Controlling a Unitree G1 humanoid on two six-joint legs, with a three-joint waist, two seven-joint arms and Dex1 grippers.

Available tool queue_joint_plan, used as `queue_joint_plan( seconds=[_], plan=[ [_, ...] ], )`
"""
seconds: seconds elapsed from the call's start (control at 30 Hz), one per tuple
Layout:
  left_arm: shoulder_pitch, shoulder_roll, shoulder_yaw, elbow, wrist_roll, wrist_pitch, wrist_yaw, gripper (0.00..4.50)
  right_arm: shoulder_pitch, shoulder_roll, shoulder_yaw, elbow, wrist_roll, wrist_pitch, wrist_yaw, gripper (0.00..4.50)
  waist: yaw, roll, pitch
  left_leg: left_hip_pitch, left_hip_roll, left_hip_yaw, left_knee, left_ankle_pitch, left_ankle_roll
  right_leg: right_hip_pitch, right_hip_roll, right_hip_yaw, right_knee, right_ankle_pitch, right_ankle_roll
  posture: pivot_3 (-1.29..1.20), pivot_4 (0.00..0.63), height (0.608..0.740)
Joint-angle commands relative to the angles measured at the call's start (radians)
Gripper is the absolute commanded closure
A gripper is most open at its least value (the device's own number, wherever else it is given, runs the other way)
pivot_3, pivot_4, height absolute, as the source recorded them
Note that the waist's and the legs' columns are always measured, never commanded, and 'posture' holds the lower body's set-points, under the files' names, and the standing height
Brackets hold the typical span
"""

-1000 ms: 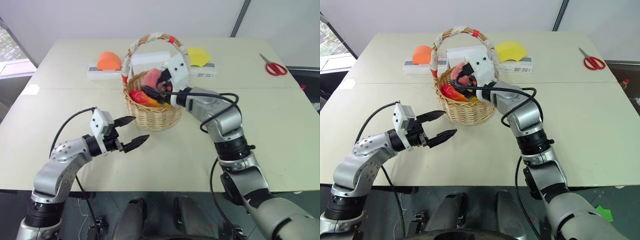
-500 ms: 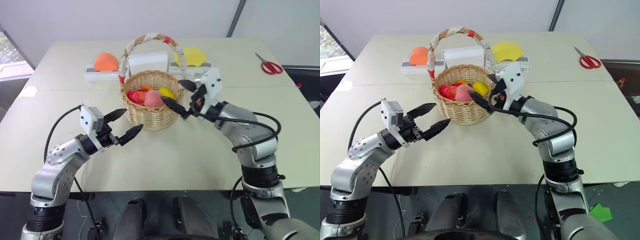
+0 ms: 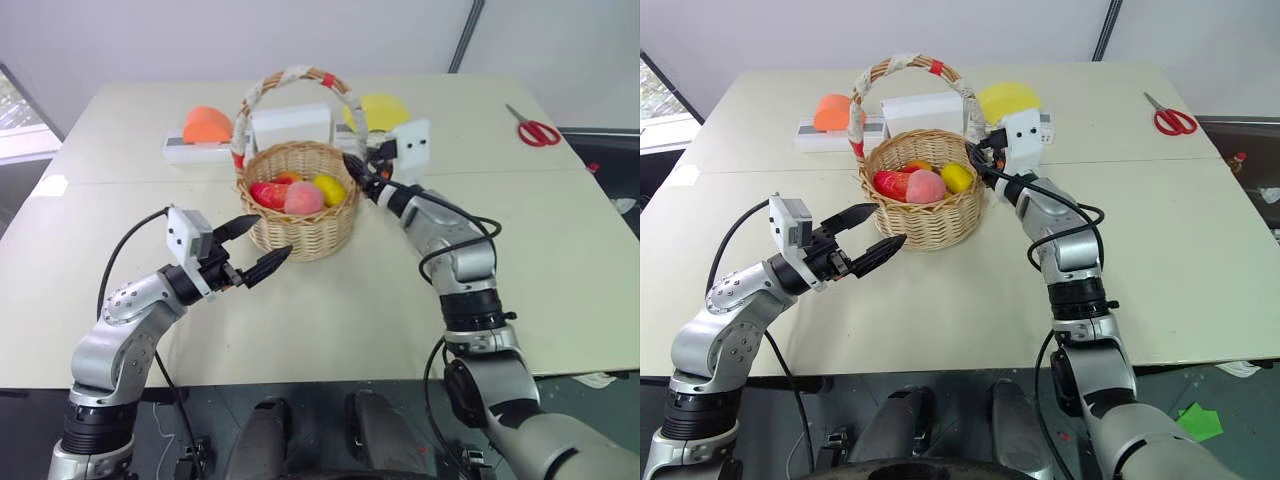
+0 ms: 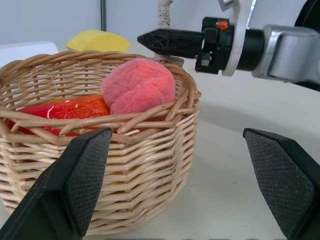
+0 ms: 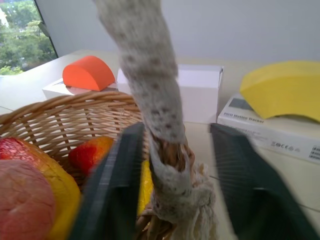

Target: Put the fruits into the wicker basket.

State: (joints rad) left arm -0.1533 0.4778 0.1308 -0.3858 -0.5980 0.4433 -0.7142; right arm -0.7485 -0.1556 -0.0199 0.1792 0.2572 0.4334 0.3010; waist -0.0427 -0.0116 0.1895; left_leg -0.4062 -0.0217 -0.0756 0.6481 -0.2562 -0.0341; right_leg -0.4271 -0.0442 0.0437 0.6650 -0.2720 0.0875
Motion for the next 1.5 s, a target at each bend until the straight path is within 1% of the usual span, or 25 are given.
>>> queue_joint_plan(
  seconds=[0.03,0.17,0.27,0.33,0.4,0.47,0.57,0.63,0.7,0.77,0.8,0.87,0.93,1.07,1.2,1.3,1.33,1.43,1.5],
  plan=[
    [0.005,0.0,0.001,-0.039,0.0,-0.02,0.007,0.0,-0.009,-0.003,-0.034,-0.045,0.014,-0.039,0.004,4.35,0.0,0.0,0.0,0.0,0.0,0.0,0.0,0.0,0.0,0.0,0.0,0.0,0.0,0.0,0.0,0.0,0.15,0.74],
    [-0.001,-0.009,-0.012,-0.035,-0.001,-0.018,0.006,0.0,0.029,-0.028,-0.085,-0.126,0.021,-0.034,-0.023,4.34,0.0,0.0,0.0,0.0,0.0,0.0,0.0,0.0,0.0,0.0,0.0,0.0,0.0,0.0,0.0,0.0,0.15,0.74],
    [-0.022,-0.019,-0.031,-0.022,-0.003,-0.015,-0.002,0.0,0.093,-0.101,-0.179,-0.214,0.013,-0.037,-0.067,4.34,0.01,0.0,0.0,0.0,0.0,0.0,0.0,0.0,0.0,0.0,0.0,0.0,0.0,0.0,0.0,0.0,0.15,0.74],
    [-0.039,-0.022,-0.047,-0.003,-0.003,-0.016,-0.016,0.0,0.136,-0.167,-0.254,-0.238,-0.001,-0.04,-0.1,4.34,0.017,0.0,0.0,-0.001,-0.002,0.0,0.0,0.0,0.0,0.0,-0.001,0.0,0.0,0.0,0.0,0.0,0.15,0.74],
    [-0.062,-0.027,-0.065,0.023,0.0,-0.019,-0.032,0.0,0.185,-0.244,-0.327,-0.225,-0.028,-0.044,-0.135,4.34,0.03,0.0,0.0,-0.001,-0.002,0.0,0.0,0.0,0.0,0.0,-0.001,0.0,-0.001,0.0,0.0,0.0,0.15,0.74],
    [-0.086,-0.033,-0.081,0.051,0.005,-0.024,-0.048,0.0,0.223,-0.3,-0.384,-0.196,-0.043,-0.053,-0.167,4.34,0.031,0.0,0.0,-0.001,-0.003,0.0,0.0,0.0,0.0,0.0,-0.001,0.0,-0.001,0.0,0.0,0.0,0.15,0.74],
    [-0.124,-0.045,-0.102,0.095,0.018,-0.033,-0.061,0.0,0.249,-0.343,-0.452,-0.122,-0.049,-0.088,-0.202,4.34,0.022,0.0,0.0,-0.001,-0.002,0.003,0.0,0.0,0.001,0.0,0.0,0.0,-0.001,0.0,0.0,0.0,0.15,0.74],
    [-0.143,-0.055,-0.112,0.119,0.03,-0.039,-0.065,0.0,0.256,-0.357,-0.474,-0.062,-0.06,-0.121,-0.22,4.34,0.009,0.001,0.0,0.002,-0.001,0.009,0.0,0.0,0.001,0.0,0.002,0.003,0.0,0.0,0.0,0.0,0.15,0.74],
    [-0.151,-0.057,-0.118,0.13,0.034,-0.045,-0.072,0.0,0.263,-0.362,-0.484,-0.046,-0.053,-0.144,-0.218,3.31,-0.002,0.001,0.0,0.004,0.001,0.011,0.0,0.0,0.001,0.001,0.003,0.004,0.001,0.0,0.0,0.0,0.15,0.74],
    [-0.153,-0.058,-0.119,0.133,0.036,-0.048,-0.075,0.0,0.268,-0.366,-0.486,-0.045,-0.051,-0.157,-0.218,2.42,-0.005,0.001,0.0,0.005,0.002,0.013,-0.001,0.0,0.001,0.002,0.004,0.006,0.001,0.0,0.0,0.0,0.15,0.74],
    [-0.154,-0.057,-0.117,0.137,0.037,-0.049,-0.078,0.0,0.278,-0.369,-0.498,-0.062,-0.048,-0.155,-0.224,1.81,-0.004,0.001,0.0,0.006,0.002,0.013,-0.001,0.0,0.001,0.002,0.005,0.007,0.002,0.0,0.0,0.0,0.15,0.74],
    [-0.156,-0.052,-0.111,0.147,0.04,-0.051,-0.082,0.0,0.317,-0.382,-0.531,-0.125,-0.04,-0.144,-0.23,0.8,0.0,0.001,0.0,0.006,0.002,0.013,-0.001,0.0,0.001,0.002,0.006,0.007,0.002,0.0,0.0,0.0,0.15,0.74],
    [-0.155,-0.048,-0.104,0.153,0.044,-0.053,-0.081,0.0,0.358,-0.394,-0.554,-0.184,-0.033,-0.136,-0.228,0.8,0.006,0.001,0.0,0.005,0.003,0.012,0.0,-0.001,0.001,0.002,0.006,0.007,0.001,0.0,0.0,0.0,0.15,0.74],
    [-0.129,-0.02,-0.068,0.175,0.073,-0.052,-0.045,0.0,0.5,-0.42,-0.604,-0.376,0.103,-0.086,-0.085,0.8,0.011,0.002,0.0,0.005,0.002,0.013,0.0,-0.001,0.002,0.002,0.004,0.007,0.0,0.0,0.001,0.0,0.15,0.74],
    [-0.072,-0.007,-0.026,0.189,0.109,-0.075,0.005,0.0,0.65,-0.464,-0.544,-0.502,0.195,-0.019,0.095,0.8,0.0,0.001,0.0,0.008,0.003,0.013,-0.001,-0.001,0.003,0.005,0.003,0.007,0.0,0.0,0.001,0.0,0.15,0.74],
    [-0.034,-0.017,0.007,0.21,0.138,-0.114,0.044,0.0,0.736,-0.486,-0.407,-0.604,0.227,-0.002,0.229,0.8,-0.003,0.001,0.0,0.019,0.004,0.013,-0.002,-0.002,0.004,0.016,0.004,0.008,-0.002,-0.001,0.001,0.0,0.15,0.74],
    [-0.025,-0.022,0.016,0.218,0.144,-0.128,0.058,0.0,0.744,-0.486,-0.357,-0.619,0.213,-0.012,0.253,0.8,-0.003,0.001,0.0,0.02,0.005,0.013,-0.002,-0.002,0.004,0.018,0.004,0.008,-0.002,-0.001,0.001,0.0,0.15,0.74],
    [0.006,-0.038,0.046,0.247,0.169,-0.161,0.105,0.0,0.685,-0.431,-0.174,-0.576,0.139,-0.079,0.287,0.8,-0.002,0.001,0.0,0.022,0.006,0.013,-0.002,-0.002,0.004,0.018,0.005,0.008,-0.003,-0.001,0.001,0.0,0.15,0.74],
    [0.02,-0.041,0.053,0.25,0.175,-0.17,0.116,0.0,0.648,-0.406,-0.107,-0.539,0.1,-0.1,0.288,0.8,0.001,0.001,0.0,0.021,0.005,0.012,-0.002,-0.002,0.004,0.018,0.006,0.008,-0.003,-0.001,0.001,0.0,0.15,0.74]
  ],
)
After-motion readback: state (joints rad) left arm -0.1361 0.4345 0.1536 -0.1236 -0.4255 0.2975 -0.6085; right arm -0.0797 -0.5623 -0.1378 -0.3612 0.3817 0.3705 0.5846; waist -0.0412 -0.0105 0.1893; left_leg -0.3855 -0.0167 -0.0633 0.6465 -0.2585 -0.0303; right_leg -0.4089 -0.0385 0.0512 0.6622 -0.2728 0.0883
